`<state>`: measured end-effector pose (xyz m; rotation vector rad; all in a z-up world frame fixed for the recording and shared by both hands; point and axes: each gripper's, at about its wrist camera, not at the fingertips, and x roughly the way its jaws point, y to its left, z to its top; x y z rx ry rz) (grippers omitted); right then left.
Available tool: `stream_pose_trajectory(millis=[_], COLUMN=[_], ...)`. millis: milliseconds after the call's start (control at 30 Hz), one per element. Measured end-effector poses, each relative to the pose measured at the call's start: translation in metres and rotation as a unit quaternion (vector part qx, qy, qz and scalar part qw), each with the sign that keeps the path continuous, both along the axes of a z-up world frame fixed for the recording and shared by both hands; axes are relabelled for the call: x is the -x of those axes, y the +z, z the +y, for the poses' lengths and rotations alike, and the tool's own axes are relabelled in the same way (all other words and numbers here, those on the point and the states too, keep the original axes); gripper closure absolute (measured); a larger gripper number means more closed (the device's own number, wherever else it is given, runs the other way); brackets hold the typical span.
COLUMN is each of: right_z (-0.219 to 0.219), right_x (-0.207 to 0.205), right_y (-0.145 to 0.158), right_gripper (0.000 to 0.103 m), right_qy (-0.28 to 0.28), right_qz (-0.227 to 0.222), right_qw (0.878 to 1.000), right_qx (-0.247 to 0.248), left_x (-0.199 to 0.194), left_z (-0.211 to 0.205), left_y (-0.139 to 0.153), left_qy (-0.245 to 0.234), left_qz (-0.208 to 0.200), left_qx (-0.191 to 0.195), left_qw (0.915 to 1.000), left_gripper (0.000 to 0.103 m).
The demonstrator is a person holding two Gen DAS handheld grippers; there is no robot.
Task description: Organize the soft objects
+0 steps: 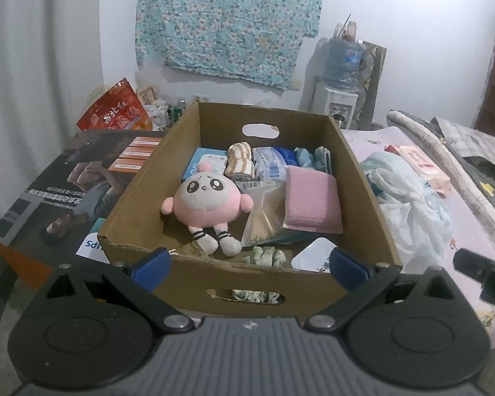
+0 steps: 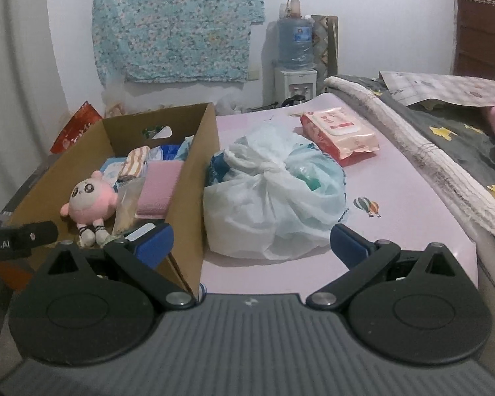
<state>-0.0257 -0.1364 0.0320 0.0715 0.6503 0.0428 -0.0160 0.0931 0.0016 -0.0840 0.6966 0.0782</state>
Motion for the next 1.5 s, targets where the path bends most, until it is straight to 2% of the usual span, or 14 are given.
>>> stream_pose_trajectory(millis=[267, 533, 1033, 1233, 1500], right_z=[-0.001, 0.005, 0.027, 0.038, 0.043], right_x=[-0.003, -0.001, -0.003, -0.009, -0.012], right_y=[-0.002, -0.006, -0.008, -0.012, -0.016], right_gripper=[0.001, 0.001, 0.001, 0.001, 0.001], right_qy=[0.004, 0.02, 0.046, 0.058, 0.063], right_qz=[0.013, 0.041, 0.061, 0.079, 0.086], right_qw=[1.0, 0.999, 0.997, 0.995, 0.994], right_qx=[-0.002, -0.004, 0.005, 0.02, 0.028], left_x=[-0.002, 0.005, 0.004, 0.001, 0.002], left_z=[-0.003, -0.006, 0.006, 0.009, 0.007], left_y=[-0.005, -0.005, -0.006, -0.011, -0.011], left_qy=[-0.002, -0.01, 0.016, 0.02, 0.02], left_qz=[0.03, 0.047, 0.083, 0.104, 0.099], left_qx=[-0.012, -0.048, -0.052, -0.039, -0.047], left_qw=[0.9995, 0.9977, 0.9951, 0.9937, 0.9938], left_gripper=[0.0, 0.0, 0.0, 0.0, 0.0])
